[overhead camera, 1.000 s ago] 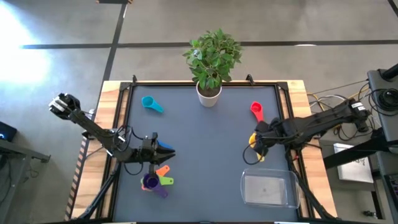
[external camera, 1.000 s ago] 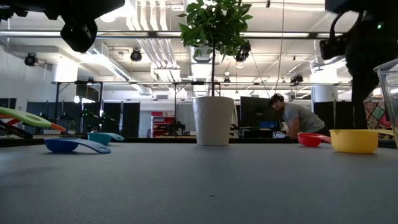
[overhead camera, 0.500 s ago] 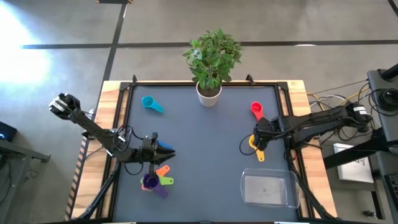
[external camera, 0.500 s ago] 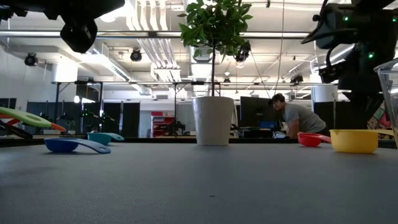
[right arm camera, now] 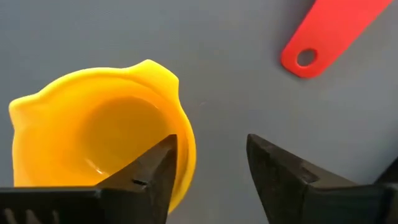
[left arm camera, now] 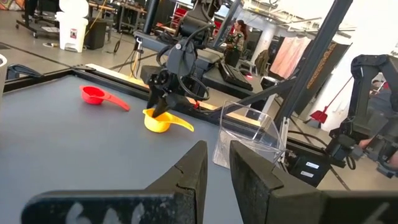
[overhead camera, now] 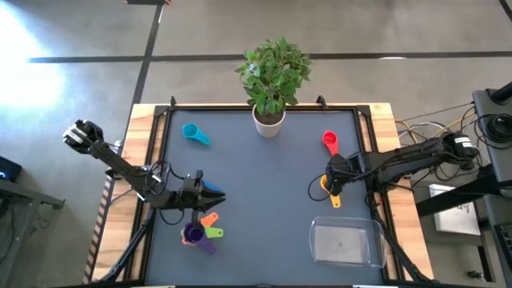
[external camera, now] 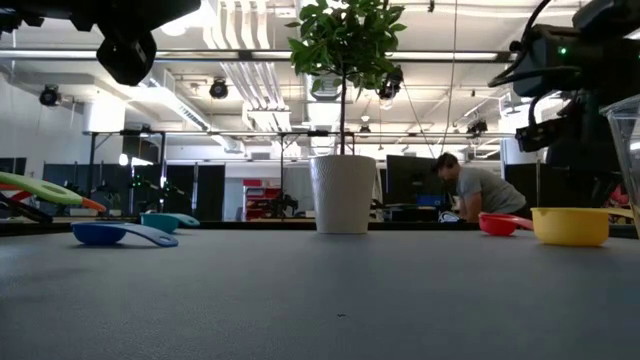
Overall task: Nest measuring cups in basket
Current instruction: Stack the yellow measuring cup on top of the violet measuring cup
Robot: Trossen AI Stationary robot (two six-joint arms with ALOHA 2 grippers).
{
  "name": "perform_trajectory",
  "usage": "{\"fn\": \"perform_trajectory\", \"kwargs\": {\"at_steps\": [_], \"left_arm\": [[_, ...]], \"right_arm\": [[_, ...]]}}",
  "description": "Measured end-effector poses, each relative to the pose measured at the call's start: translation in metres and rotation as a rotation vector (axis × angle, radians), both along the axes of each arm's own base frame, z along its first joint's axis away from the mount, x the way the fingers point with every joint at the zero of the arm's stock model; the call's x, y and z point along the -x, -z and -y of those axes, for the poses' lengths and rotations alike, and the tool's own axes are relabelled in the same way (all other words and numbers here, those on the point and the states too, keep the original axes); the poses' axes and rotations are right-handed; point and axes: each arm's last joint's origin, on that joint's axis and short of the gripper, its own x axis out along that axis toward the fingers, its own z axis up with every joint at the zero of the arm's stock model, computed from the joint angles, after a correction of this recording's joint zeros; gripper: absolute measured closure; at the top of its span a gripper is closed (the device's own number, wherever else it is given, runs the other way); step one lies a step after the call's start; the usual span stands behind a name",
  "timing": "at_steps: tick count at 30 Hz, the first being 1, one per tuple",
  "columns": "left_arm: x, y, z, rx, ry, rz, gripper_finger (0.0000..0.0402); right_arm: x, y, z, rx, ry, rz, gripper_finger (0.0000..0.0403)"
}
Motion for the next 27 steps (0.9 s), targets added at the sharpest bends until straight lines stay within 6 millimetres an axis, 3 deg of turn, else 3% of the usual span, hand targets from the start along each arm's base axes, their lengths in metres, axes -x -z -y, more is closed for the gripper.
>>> {"fn": "perform_trajectory", "kwargs": {"at_steps": [12, 20, 27], "left_arm": [[0.0, 0.001, 0.0, -0.003, 0.0, -0.005, 0.0351], [0.0, 0.001, 0.0, 0.005, 0.002, -0.01, 0.0351], [0.0, 0.003, 0.0, 0.034, -0.003, -0.022, 0.0351]], "right_arm": [[-0.008, -0.008, 0.0, 0.009, -0.057, 0.048, 0.0382], [-0.03, -0.04, -0.001, 0.03, -0.117, 0.185, 0.0393], [-0.068, -0.076, -0.004, 0.09, -0.242, 0.536, 0.0394]]}}
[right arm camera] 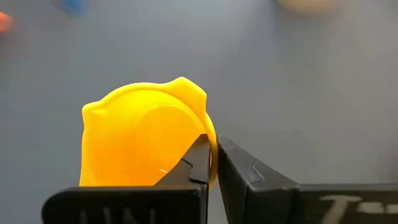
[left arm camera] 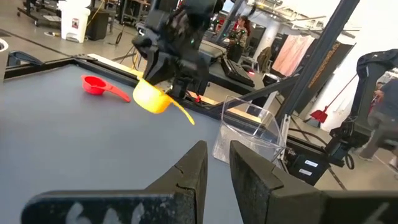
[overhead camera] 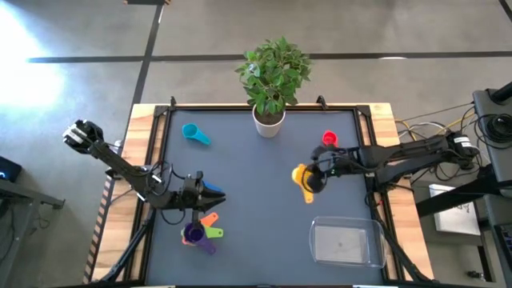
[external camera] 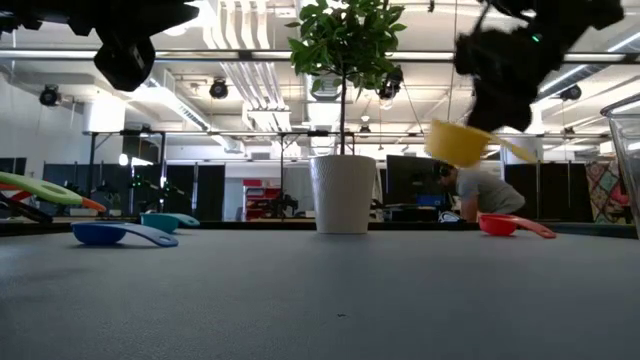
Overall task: Nest measuring cups in basket
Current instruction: Stack the yellow measuring cup on top of the violet measuring cup
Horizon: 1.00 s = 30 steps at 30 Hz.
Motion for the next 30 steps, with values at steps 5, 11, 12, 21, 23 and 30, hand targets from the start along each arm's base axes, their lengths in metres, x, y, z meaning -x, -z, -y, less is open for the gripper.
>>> {"fn": "perform_trajectory", "kwargs": {"at_steps": [5, 11, 12, 21, 23, 30], "left_arm": [[0.0, 0.0, -0.001, -0.001, -0.019, 0.001, 0.0351], [0.0, 0.001, -0.001, -0.007, -0.019, -0.005, 0.0343], [0.0, 0.001, -0.001, -0.01, -0.019, -0.007, 0.0339], [0.0, 0.004, -0.002, -0.02, -0.053, -0.038, 0.0296], [0.001, 0.006, -0.002, -0.027, -0.055, -0.049, 0.0289], [0.001, 0.008, -0.003, -0.023, -0.073, -0.065, 0.0278]], "right_arm": [[-0.029, -0.009, -0.003, 0.026, -0.076, 0.141, 0.0394], [-0.059, 0.0, -0.005, 0.051, -0.135, 0.132, 0.0394], [-0.064, 0.001, -0.005, 0.059, -0.143, 0.123, 0.0394], [-0.102, 0.002, -0.008, 0.117, -0.201, 0.087, 0.0394], [-0.109, 0.002, -0.008, 0.133, -0.216, 0.08, 0.0394], [-0.128, 0.005, -0.009, 0.175, -0.259, 0.066, 0.0394]]}}
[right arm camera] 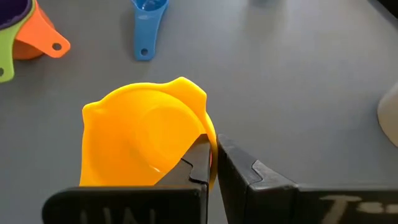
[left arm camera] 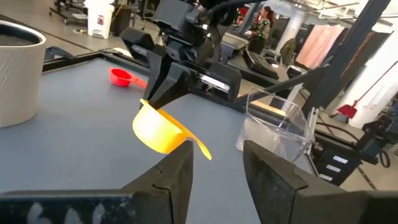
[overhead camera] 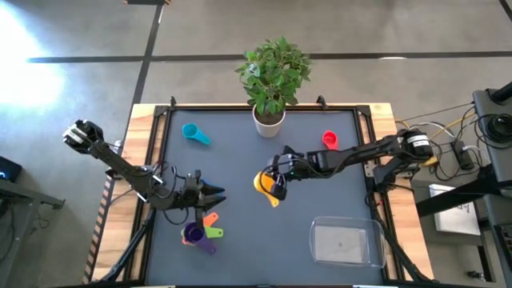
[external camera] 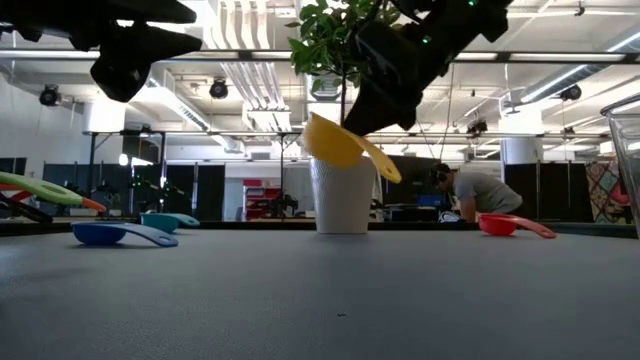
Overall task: Nest measuring cups in basket
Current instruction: Stack the yellow measuring cup on top of the violet measuring cup
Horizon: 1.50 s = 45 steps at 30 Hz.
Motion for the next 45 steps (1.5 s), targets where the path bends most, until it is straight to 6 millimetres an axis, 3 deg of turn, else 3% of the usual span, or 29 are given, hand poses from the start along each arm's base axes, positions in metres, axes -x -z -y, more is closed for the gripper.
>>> {"fn": "perform_trajectory", "kwargs": {"at_steps": [11, 26, 35, 45], "left_arm": [[0.001, 0.002, -0.001, -0.032, -0.038, -0.022, 0.0273], [-0.001, -0.001, -0.003, -0.027, -0.138, -0.034, 0.0201], [-0.019, -0.022, -0.007, -0.053, -0.274, -0.242, 0.0199], [-0.046, -0.042, 0.0, -0.135, -0.386, -0.338, 0.0199]], "right_arm": [[-0.016, 0.006, -0.002, 0.047, -0.087, 0.017, 0.0394], [-0.009, 0.008, -0.002, 0.032, -0.079, 0.124, 0.0394], [-0.019, -0.001, 0.002, 0.09, 0.069, 0.29, 0.0394], [-0.025, 0.003, 0.008, 0.252, 0.219, 0.274, 0.0394]]}}
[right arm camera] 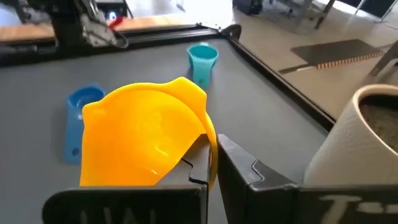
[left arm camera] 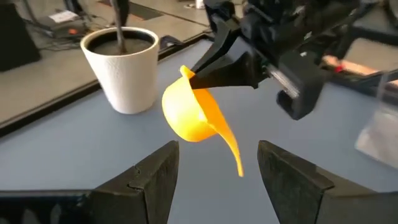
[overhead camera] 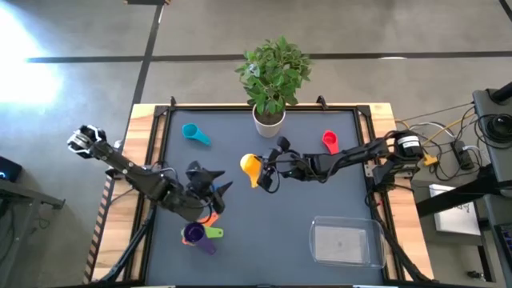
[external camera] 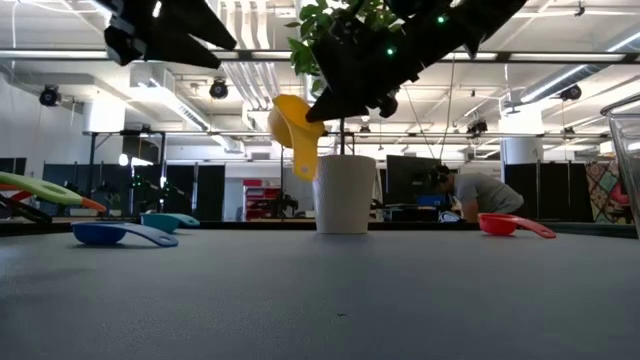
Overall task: Nest measuring cups in basket
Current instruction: Stack the yellow measuring cup on top of the violet measuring cup
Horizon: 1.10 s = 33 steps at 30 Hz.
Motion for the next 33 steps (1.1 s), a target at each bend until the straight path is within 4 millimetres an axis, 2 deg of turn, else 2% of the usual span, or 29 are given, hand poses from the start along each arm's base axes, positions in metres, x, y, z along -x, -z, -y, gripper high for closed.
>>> {"fn": "perform_trajectory", "kwargs": {"at_steps": [5, 11, 22, 33], "left_arm": [[-0.011, 0.004, -0.001, -0.026, -0.032, -0.047, 0.02], [-0.011, 0.013, -0.003, 0.02, -0.046, -0.045, 0.0206], [-0.023, 0.02, -0.025, 0.084, -0.082, -0.084, 0.0208], [-0.037, 0.009, -0.035, 0.064, -0.054, 0.0, 0.0207]], "right_arm": [[-0.002, 0.001, -0.001, 0.01, -0.009, -0.005, 0.0394], [-0.004, 0.008, 0.0, 0.024, -0.015, -0.033, 0.0394], [-0.008, 0.014, -0.001, 0.055, -0.027, -0.032, 0.0394], [-0.012, 0.02, -0.001, 0.056, -0.027, -0.029, 0.0394]]}}
